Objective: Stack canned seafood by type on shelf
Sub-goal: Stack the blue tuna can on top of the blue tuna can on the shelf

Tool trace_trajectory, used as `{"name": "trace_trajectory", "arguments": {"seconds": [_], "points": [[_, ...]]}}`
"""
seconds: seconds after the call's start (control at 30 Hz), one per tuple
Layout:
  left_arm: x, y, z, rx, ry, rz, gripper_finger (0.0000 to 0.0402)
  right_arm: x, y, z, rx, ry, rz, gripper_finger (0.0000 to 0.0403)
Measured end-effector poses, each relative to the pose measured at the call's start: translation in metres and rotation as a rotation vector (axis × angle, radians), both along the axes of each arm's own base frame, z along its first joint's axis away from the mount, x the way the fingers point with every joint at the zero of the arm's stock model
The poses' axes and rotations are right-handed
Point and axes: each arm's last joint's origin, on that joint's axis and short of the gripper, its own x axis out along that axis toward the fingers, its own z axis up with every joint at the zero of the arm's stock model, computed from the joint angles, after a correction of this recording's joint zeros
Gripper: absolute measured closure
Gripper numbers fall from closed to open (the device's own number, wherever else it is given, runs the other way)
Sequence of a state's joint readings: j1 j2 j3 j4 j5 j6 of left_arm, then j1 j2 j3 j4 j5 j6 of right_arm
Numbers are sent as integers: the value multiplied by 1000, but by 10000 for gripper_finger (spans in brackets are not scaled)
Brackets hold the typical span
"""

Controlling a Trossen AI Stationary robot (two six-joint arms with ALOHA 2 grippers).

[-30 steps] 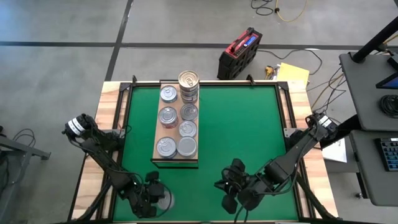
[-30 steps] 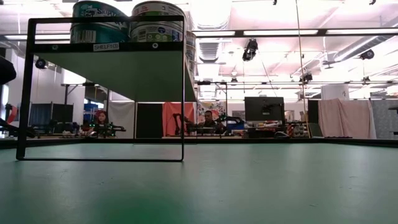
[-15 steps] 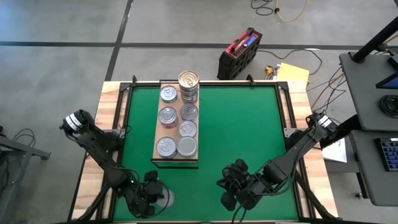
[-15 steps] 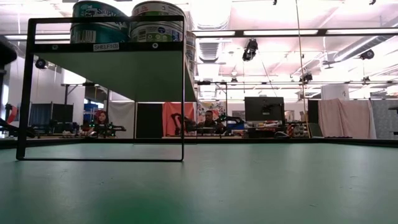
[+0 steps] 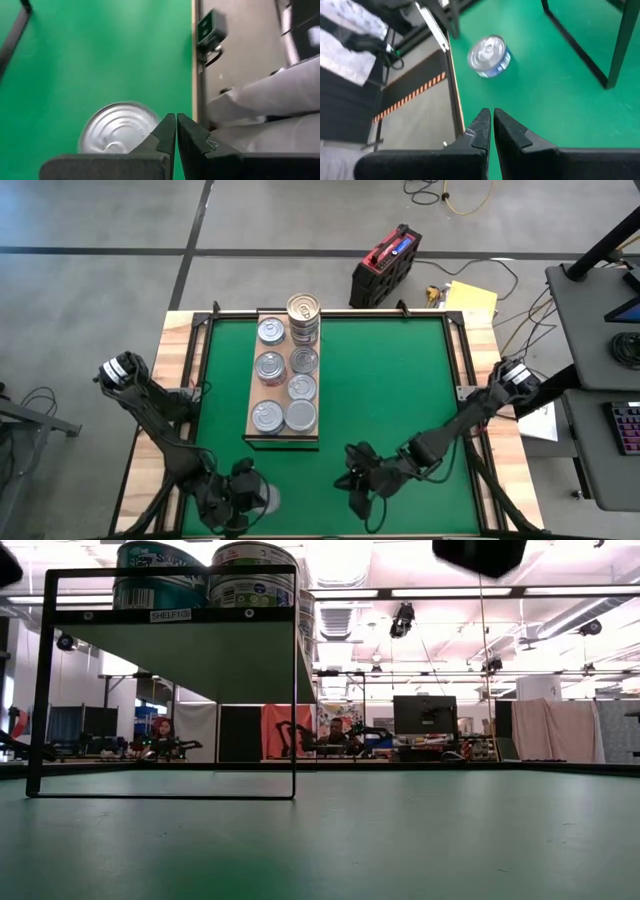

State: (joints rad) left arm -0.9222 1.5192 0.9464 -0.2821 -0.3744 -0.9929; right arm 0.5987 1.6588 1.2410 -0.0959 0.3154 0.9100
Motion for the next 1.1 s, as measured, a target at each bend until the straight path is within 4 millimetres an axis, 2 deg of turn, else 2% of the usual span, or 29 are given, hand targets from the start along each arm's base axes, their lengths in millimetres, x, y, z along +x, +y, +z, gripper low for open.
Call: {"name": "trace_trajectory", "arguments": {"seconds": [0.17, 0.4, 0.57, 0.77, 0.93, 1.1], "points": [[3, -4, 12, -71, 1, 49, 402, 3, -12, -13, -29, 42, 82, 391], [5, -6, 19, -183, 49, 143, 402, 9, -24, -15, -63, 31, 294, 391], [4, -10, 24, -301, 120, 185, 402, 9, -38, -15, -51, 36, 343, 391], [-9, -16, 19, -356, 202, 228, 402, 13, -45, -20, -45, 55, 301, 391], [-20, -10, 5, -256, 269, 249, 402, 25, -43, -30, 11, 11, 172, 391], [-24, -4, -5, -154, 268, 219, 402, 41, -34, -46, 184, -51, 34, 391]]}}
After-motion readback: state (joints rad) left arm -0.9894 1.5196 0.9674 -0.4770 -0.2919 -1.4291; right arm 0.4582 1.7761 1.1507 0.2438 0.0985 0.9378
